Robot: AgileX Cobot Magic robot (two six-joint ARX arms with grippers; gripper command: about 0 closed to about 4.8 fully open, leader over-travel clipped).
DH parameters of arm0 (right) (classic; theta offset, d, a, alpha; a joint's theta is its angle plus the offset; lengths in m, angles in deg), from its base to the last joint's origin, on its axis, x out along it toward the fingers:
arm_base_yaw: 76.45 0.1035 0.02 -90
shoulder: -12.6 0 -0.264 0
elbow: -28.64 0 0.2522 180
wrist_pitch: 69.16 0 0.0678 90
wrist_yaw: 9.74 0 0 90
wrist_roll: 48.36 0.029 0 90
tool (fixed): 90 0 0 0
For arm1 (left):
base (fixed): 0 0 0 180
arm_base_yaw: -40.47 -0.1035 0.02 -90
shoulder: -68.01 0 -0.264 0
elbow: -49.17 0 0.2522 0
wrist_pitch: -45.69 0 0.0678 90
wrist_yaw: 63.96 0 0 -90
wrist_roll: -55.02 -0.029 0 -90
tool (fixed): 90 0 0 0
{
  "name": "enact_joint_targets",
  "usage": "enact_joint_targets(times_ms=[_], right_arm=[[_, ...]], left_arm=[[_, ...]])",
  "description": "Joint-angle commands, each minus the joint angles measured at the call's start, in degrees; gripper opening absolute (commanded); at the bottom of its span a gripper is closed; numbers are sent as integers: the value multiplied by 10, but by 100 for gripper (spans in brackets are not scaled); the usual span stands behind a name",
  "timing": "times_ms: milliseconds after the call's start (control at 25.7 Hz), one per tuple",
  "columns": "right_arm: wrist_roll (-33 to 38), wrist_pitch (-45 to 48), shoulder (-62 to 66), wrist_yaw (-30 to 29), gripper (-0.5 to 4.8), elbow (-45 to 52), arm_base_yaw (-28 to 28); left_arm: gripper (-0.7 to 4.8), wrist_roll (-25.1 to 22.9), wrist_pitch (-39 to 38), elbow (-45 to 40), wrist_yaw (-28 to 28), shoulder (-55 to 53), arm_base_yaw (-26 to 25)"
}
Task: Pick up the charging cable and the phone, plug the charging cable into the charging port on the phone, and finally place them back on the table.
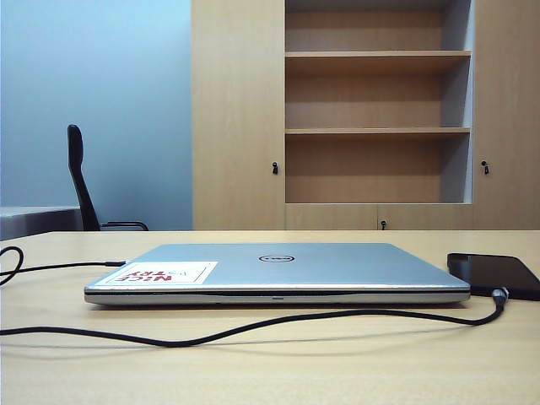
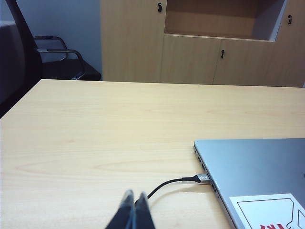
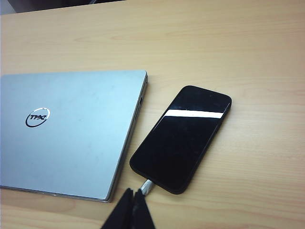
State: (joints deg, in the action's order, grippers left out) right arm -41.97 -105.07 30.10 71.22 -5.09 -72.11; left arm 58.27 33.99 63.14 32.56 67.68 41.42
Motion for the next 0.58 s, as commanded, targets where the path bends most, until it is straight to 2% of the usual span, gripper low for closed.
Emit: enact_joint_targets(times_ms=[39, 583], right_arm=[[0, 10, 0, 2, -1, -2, 0], [0, 10, 0, 2, -1, -2, 0]], left_arm=[[-5, -2, 7, 0, 2, 0, 1], [-5, 2, 8, 0, 2, 0, 1]])
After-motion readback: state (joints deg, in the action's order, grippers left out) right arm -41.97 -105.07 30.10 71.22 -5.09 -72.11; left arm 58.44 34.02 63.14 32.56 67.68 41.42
